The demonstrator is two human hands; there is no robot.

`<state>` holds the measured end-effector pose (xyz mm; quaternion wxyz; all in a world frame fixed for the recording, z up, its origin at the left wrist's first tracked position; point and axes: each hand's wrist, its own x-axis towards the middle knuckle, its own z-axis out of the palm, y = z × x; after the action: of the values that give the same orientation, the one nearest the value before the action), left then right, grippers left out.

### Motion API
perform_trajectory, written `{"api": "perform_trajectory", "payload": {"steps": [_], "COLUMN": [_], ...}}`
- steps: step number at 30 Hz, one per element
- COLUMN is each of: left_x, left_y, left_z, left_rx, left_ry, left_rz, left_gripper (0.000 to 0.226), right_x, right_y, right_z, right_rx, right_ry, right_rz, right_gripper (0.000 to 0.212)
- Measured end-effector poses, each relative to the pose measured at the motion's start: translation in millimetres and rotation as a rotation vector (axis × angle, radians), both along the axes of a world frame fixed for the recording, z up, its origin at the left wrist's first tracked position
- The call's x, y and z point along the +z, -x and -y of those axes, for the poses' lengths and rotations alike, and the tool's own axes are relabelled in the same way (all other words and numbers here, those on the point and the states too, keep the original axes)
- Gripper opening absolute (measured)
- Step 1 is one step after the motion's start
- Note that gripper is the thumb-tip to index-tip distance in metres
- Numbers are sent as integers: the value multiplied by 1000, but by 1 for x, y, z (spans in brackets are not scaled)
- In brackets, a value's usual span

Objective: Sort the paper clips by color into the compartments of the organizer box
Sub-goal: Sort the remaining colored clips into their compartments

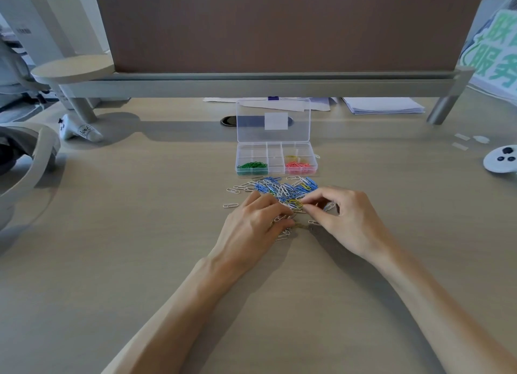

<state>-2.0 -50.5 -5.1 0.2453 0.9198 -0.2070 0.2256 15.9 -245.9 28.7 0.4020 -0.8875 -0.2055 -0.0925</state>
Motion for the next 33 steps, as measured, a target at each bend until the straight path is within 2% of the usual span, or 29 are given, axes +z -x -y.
{"api": "perform_trajectory", "payload": {"steps": [6,14,19,24,28,32,33], "left_x": [1,6,7,10,16,18,19], "left_y": [-3,-2,1,0,-2,-2,-1], "left_z": [7,7,9,8,-6,-26,-28], "left_rx": [-14,20,41,23,92,169,179], "left_ry": [-36,169,216,246,148,18,1], "left_rz": [-39,-155,-241,-248,-237,-210,-221], "left_gripper": [10,3,9,14,28,10,12], "right_x": [3,13,9,7,6,6,6], "right_y": [2,10,9,8,6,6,6], "right_z": [5,2,-1,-3,1,4,4], "right_rx": [-18,89,84,55,-27,-50,-53], "right_ry": [-5,-9,-33,-53,-96,-110,-111], "right_rz": [-34,-156,-199,-176,-128,-104,-99], "right_gripper": [13,9,8,8,8,8,8]}}
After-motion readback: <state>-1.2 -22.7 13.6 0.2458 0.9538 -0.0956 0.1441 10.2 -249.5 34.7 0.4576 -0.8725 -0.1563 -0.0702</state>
